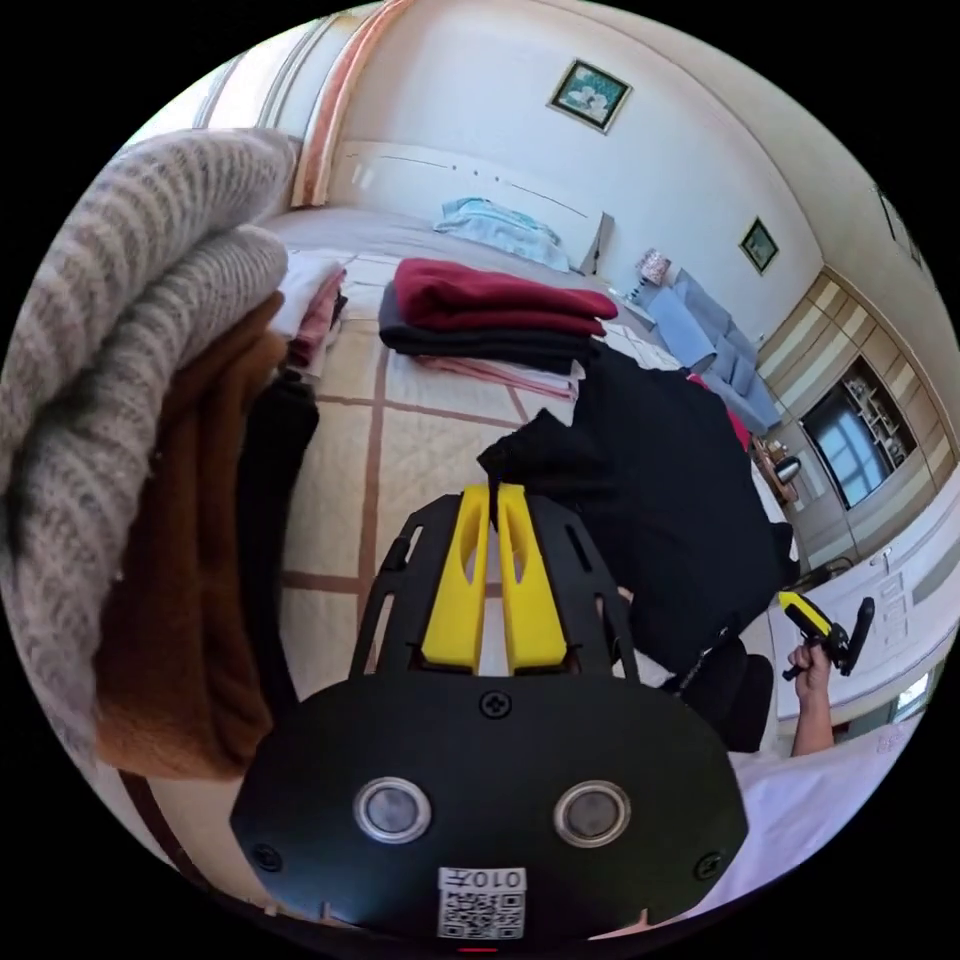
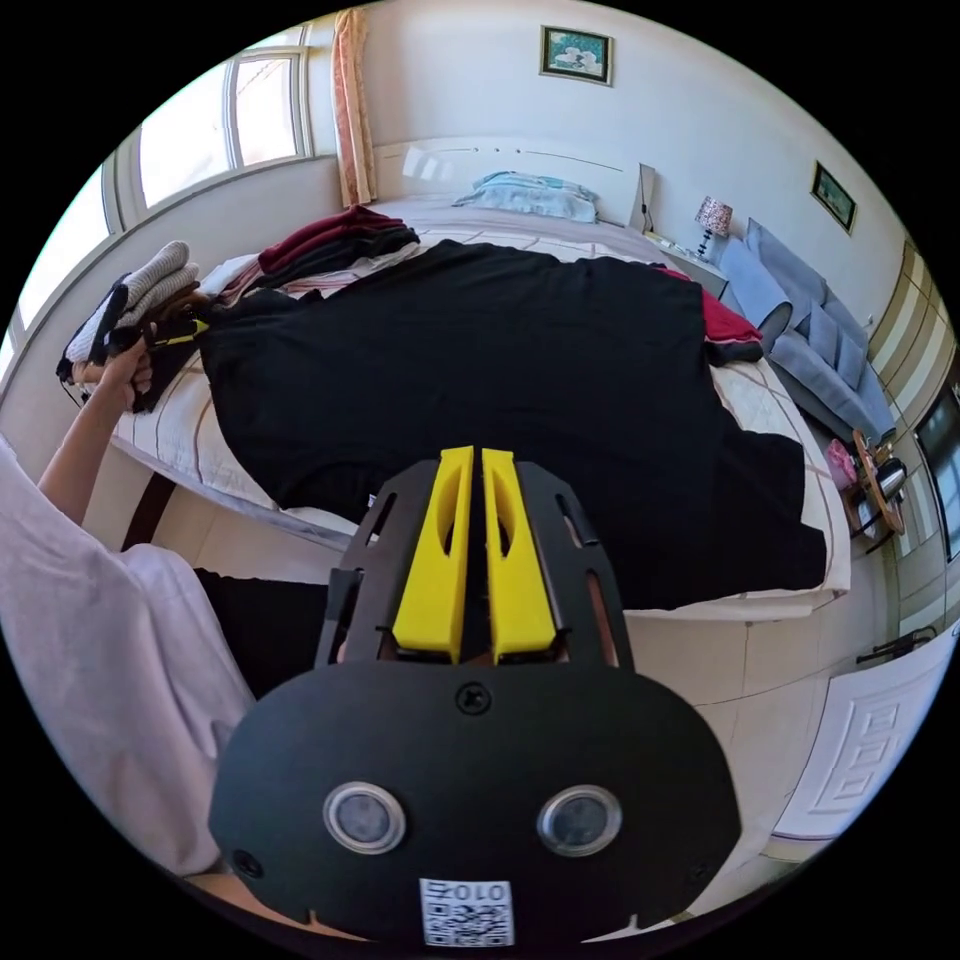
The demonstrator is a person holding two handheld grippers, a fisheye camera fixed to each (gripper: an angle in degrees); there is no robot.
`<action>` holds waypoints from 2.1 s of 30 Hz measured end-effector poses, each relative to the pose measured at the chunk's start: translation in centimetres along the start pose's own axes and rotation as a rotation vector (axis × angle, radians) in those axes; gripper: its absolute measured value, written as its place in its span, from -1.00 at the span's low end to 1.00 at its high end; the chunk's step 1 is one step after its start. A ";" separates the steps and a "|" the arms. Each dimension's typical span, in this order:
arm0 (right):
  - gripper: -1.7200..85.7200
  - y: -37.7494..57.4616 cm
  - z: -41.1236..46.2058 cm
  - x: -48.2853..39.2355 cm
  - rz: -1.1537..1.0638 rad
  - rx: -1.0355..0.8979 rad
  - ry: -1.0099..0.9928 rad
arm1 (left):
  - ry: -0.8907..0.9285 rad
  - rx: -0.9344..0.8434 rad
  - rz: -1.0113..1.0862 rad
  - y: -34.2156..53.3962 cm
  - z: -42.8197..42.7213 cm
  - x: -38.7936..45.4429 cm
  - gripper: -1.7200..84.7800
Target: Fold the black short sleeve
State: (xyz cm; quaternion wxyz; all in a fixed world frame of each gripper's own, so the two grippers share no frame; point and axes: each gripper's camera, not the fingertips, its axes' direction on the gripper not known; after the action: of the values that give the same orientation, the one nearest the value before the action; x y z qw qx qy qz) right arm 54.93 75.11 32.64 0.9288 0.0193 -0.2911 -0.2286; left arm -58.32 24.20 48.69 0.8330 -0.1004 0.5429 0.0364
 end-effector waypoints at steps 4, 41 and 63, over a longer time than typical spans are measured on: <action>-0.87 -0.2 1.2 -0.3 -0.035 -0.010 -0.017 | -0.145 -0.150 0.078 0.8 2.7 1.1 -0.90; -0.88 2.5 13.5 -11.9 -0.449 -0.124 -0.385 | 0.179 0.036 0.685 -3.8 -0.8 23.7 -0.91; -0.81 -3.5 11.0 -1.5 -0.196 0.029 -0.222 | -0.151 -0.185 0.749 10.1 5.5 27.7 -0.71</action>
State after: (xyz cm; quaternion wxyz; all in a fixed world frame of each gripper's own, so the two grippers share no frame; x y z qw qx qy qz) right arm 46.34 73.70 40.37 0.8638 0.0357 -0.3919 -0.3146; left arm -43.76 33.86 24.30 0.7871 0.0330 0.4735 0.3938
